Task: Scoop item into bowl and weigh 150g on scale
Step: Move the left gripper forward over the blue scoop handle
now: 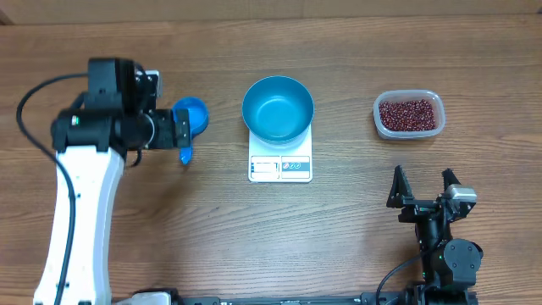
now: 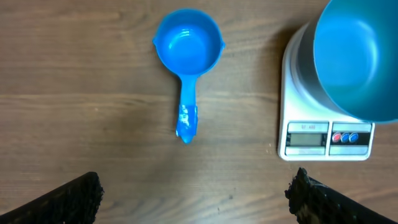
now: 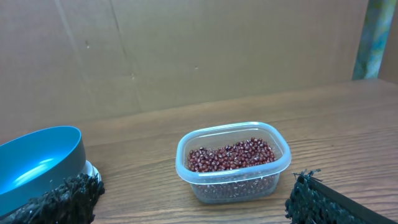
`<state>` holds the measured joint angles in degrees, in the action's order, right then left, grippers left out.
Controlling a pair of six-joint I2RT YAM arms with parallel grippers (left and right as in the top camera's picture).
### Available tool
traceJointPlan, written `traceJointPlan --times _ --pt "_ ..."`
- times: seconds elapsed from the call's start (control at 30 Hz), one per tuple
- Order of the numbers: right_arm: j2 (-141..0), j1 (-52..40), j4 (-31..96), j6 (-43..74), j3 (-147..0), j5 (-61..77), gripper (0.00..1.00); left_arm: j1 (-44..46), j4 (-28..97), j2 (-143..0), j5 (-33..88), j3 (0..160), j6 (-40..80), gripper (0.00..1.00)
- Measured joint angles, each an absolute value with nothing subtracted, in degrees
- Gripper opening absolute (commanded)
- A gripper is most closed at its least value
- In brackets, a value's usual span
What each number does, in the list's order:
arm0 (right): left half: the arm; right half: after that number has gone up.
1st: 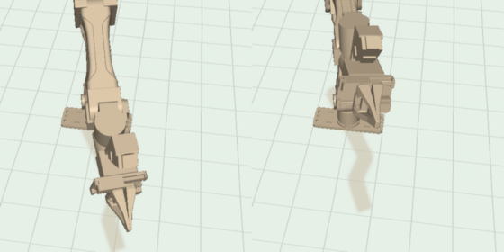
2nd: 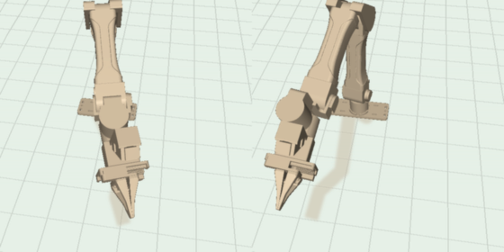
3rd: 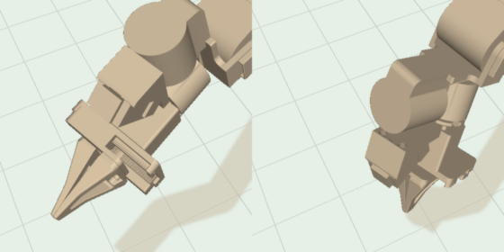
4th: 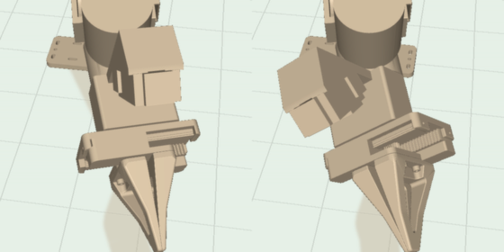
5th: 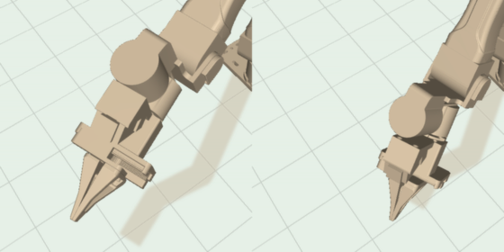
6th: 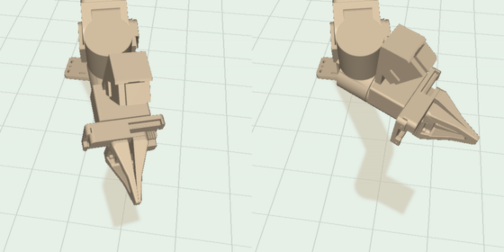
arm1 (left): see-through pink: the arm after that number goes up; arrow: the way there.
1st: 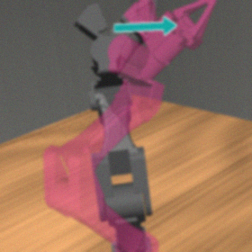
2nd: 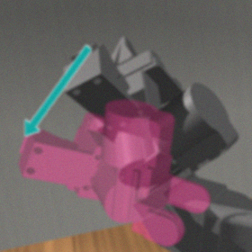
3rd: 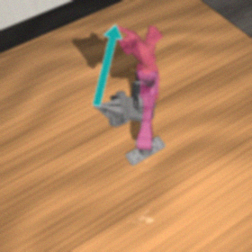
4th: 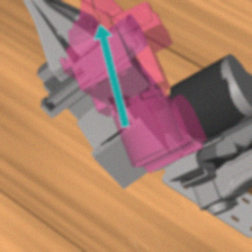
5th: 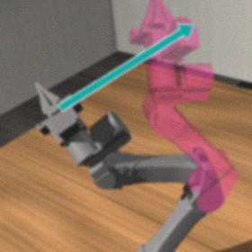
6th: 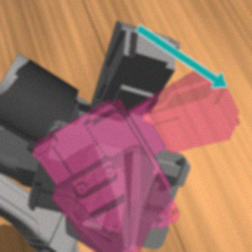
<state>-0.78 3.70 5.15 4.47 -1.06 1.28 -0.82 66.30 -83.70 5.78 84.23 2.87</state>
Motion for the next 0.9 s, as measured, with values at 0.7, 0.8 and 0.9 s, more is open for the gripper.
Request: traceJointPlan --times 0.7,0.8,0.9 --pt "-0.8 3.7 5.1 4.4 -1.1 1.3 1.0 -2.4 69.8 -102.5 7.2 90.3 1.5 1.0" --pt "-0.8 3.7 5.1 4.4 -1.1 1.3 1.0 -2.4 68.5 -104.5 7.1 90.3 1.5 0.99" --pt "-0.8 3.7 5.1 4.4 -1.1 1.3 1.0 -2.4 67.2 -106.5 7.0 90.3 1.5 1.0"
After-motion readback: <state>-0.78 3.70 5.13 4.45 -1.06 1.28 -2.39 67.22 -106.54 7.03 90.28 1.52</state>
